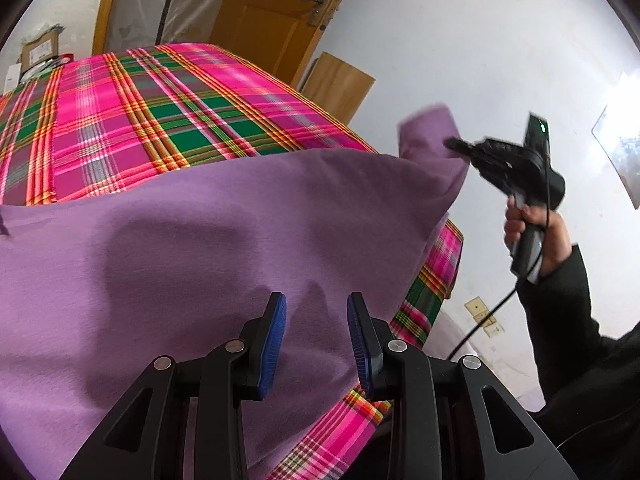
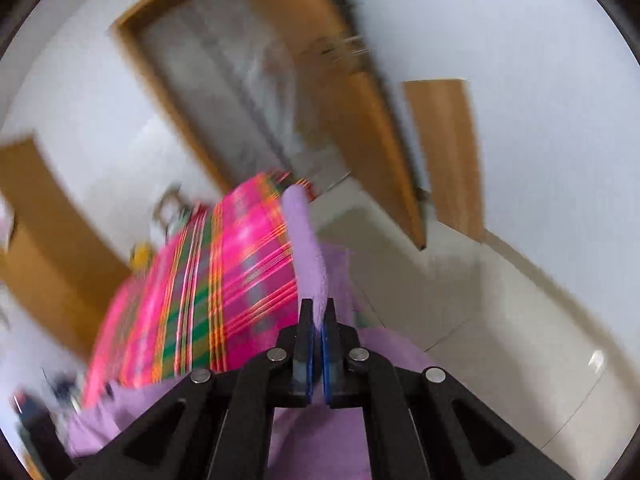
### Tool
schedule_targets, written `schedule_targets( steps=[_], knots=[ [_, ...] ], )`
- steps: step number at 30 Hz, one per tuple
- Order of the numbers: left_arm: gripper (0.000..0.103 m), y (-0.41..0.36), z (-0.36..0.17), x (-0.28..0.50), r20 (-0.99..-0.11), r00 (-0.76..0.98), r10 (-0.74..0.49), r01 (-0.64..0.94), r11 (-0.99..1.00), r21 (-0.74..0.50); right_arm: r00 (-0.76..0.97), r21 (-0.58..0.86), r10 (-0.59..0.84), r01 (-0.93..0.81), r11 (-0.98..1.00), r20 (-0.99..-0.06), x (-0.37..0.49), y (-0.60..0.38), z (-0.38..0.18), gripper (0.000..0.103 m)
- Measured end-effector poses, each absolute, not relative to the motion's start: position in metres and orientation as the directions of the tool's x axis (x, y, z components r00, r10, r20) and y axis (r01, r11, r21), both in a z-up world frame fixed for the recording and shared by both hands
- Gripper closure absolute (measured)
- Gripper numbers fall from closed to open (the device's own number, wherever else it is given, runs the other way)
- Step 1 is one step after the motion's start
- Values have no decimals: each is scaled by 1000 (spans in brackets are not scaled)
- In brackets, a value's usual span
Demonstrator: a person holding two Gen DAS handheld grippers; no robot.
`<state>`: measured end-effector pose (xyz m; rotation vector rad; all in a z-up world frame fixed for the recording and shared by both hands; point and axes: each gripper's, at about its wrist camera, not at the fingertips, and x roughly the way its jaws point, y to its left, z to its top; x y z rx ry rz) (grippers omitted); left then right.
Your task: Fold clothes
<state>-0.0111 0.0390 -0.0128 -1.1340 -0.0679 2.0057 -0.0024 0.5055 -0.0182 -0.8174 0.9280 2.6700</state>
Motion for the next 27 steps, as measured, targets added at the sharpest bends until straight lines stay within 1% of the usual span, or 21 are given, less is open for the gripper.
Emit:
schedule_targets(
  steps=[4, 7, 10, 12, 13, 15, 18, 19, 20, 21, 23, 27],
  knots=[
    [70, 44, -14, -11, -698, -253, 670, -633, -660, -405, -813, 619, 12, -452, -643, -582, 39, 534, -55, 100],
    [70, 46, -14, -11, -701, -249, 668, -634, -660, -404, -794, 670, -40, -483, -564, -606, 52, 541, -83, 98],
    [70, 46, -14, -11, -703, -249, 666, -632, -662, -403, -803, 744, -116, -474, -470, -585, 54, 548, -103, 97],
    [70, 45, -13, -11, -702, -253, 666, -629, -664, -404, -813, 782, -154, -461, -420, -561, 49, 550, -110, 87],
    [70, 45, -13, -11, -701, -255, 666, -627, -666, -405, -819, 798, -169, -452, -400, -549, 46, 553, -113, 79],
    [70, 45, -13, -11, -700, -258, 666, -621, -669, -408, -831, 826, -194, -433, -361, -521, 39, 560, -120, 75],
    [70, 45, -13, -13, -702, -260, 663, -615, -674, -409, -838, 845, -211, -425, -325, -503, 35, 568, -127, 75],
    [70, 44, -13, -13, -702, -260, 663, -614, -675, -410, -838, 842, -205, -426, -332, -505, 32, 571, -126, 85],
    [70, 44, -13, -14, -702, -261, 663, -612, -676, -410, -838, 838, -198, -428, -340, -508, 29, 573, -125, 99],
    [70, 44, -13, -14, -702, -262, 663, -611, -677, -411, -844, 839, -194, -416, -350, -499, 22, 575, -119, 99],
    [70, 44, -13, -15, -703, -260, 662, -608, -678, -414, -873, 853, -185, -359, -379, -450, 18, 578, -103, 99],
    [70, 47, -15, -16, -705, -253, 662, -608, -676, -417, -927, 875, -185, -223, -430, -327, 13, 580, -67, 99]
  ],
)
